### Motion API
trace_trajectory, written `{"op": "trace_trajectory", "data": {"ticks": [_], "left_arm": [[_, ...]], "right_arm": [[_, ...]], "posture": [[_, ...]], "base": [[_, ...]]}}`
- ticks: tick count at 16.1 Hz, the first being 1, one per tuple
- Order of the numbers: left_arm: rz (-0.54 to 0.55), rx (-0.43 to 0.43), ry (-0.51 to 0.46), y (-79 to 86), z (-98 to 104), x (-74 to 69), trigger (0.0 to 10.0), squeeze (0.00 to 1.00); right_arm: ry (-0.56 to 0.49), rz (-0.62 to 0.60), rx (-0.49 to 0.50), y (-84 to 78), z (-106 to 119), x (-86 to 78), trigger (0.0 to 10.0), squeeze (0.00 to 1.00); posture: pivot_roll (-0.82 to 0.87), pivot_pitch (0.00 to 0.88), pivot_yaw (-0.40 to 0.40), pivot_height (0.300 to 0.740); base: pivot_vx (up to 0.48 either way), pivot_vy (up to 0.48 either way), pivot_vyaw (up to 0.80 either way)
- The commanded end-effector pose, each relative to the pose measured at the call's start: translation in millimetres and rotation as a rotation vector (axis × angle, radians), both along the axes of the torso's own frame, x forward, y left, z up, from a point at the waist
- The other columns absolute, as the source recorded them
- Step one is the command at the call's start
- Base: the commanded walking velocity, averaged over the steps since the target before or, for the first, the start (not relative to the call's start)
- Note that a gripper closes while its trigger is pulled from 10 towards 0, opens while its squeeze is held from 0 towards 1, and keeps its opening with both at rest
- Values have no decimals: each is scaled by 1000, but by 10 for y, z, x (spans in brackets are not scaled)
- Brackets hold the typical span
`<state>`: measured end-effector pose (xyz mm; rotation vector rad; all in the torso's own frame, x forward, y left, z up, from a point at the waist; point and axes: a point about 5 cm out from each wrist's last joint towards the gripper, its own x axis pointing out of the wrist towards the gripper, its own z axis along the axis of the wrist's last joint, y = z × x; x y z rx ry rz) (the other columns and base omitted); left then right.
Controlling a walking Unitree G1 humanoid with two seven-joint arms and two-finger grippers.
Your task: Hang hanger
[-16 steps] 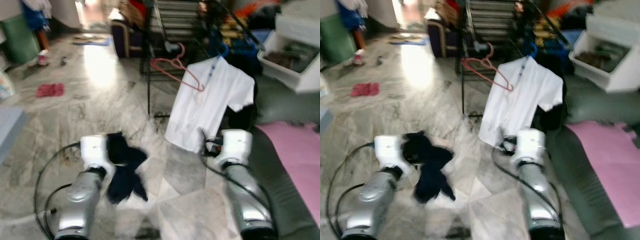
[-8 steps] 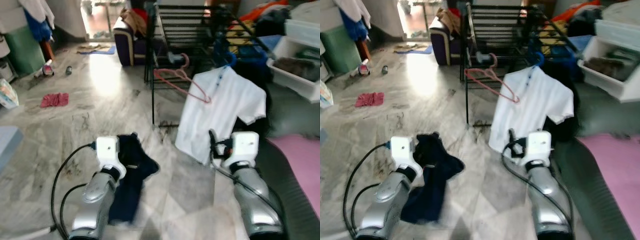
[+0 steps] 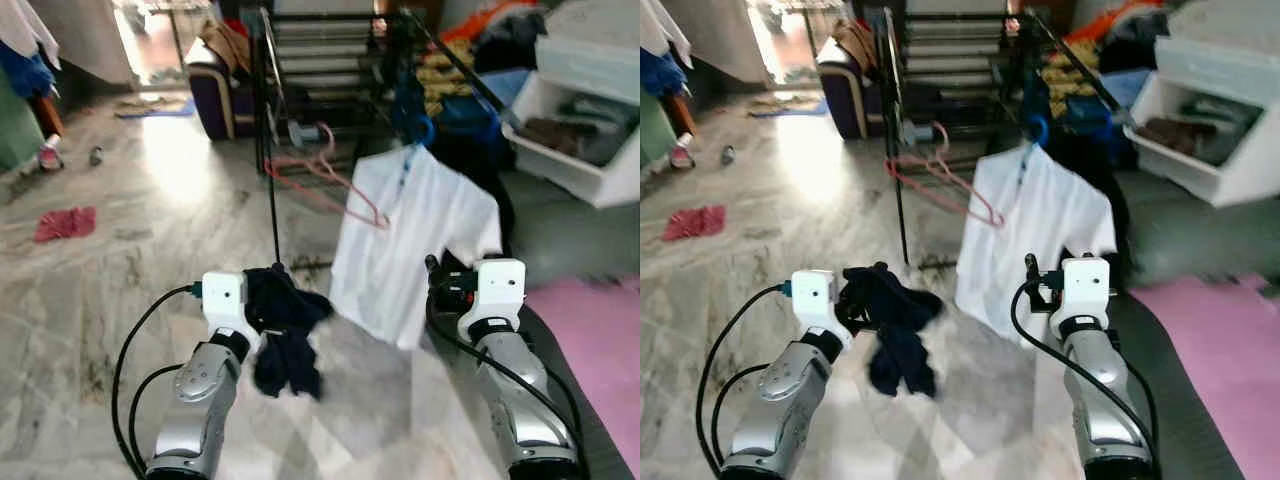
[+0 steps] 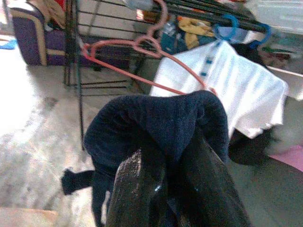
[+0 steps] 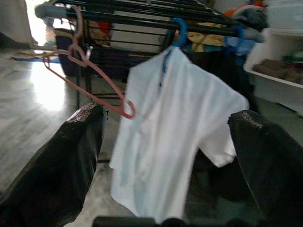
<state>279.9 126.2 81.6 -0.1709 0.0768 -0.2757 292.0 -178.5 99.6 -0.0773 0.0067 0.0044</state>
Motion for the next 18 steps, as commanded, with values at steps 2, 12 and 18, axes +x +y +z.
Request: {"op": "trace_trajectory", "data": {"ticks": [2,12,18], "left_arm": [[18,13,-11,63,39,33,10000,0],[10,23,2,36,22,35,10000,0],[-4,30,6,12,14,20,10000,0]], "right_arm": [[-10,21,5,67,35,21,10000,0],[-4,35,-11,87,26,22,10000,0],[-7,34,-21,53,40,25,10000,0]], "posture": [[-13,0,-39,740],[-14,0,-43,740],[-17,0,-39,740]], "base": [[405,257,0],[366,306,0],[424,110,0]]}}
